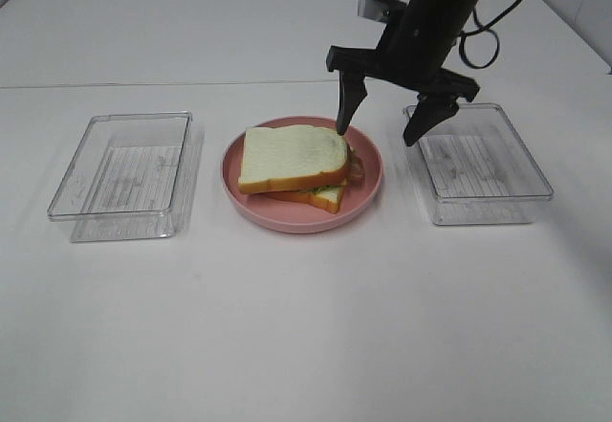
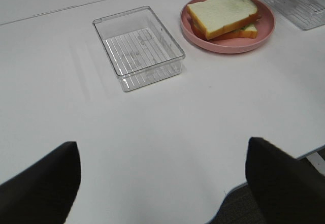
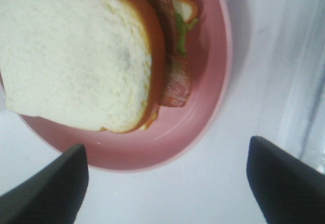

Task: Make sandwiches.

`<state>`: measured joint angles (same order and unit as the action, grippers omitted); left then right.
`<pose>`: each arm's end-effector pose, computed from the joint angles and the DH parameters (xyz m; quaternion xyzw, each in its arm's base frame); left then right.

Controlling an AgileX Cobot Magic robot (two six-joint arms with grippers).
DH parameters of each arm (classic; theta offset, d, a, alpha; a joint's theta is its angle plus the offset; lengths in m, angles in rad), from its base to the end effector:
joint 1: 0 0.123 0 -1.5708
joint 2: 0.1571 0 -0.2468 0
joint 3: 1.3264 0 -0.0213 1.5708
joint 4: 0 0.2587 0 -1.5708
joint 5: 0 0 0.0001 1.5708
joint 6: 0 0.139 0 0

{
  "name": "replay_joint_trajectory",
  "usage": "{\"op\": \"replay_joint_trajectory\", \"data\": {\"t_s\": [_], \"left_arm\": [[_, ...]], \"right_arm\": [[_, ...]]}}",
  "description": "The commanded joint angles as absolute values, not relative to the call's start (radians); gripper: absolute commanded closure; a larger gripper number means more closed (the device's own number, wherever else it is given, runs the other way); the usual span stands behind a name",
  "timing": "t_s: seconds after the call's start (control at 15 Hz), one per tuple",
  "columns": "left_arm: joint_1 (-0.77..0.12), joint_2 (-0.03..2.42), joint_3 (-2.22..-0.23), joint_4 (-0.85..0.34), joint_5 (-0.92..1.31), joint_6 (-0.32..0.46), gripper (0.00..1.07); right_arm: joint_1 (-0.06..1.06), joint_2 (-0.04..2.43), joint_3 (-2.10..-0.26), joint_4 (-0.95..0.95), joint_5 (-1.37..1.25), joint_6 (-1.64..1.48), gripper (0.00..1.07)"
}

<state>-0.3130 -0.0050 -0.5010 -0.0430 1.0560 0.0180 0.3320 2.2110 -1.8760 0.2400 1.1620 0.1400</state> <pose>0.0773 -0.0305 0.2606 0.1409 0.8384 -0.0986 0.5171 0.4209 0.1772 0.1190 -0.0564 0.9887 0.1289 0.0512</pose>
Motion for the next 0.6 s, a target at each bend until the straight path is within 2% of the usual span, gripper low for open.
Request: {"op": "replay_joint_trajectory", "data": {"t_s": [0.07,0.6], "left_arm": [[-0.312,-0.028,-0.499,-0.046,1.047,0.022,0.23],[-0.312,-0.028,-0.499,-0.046,1.047,0.022,0.23]], "right_arm": [[0.331,2.125,-1.874,0.159,1.245,0.119,0.28],[0.332,1.820,-1.873,0.124,1.284,0.081,0.29]]}}
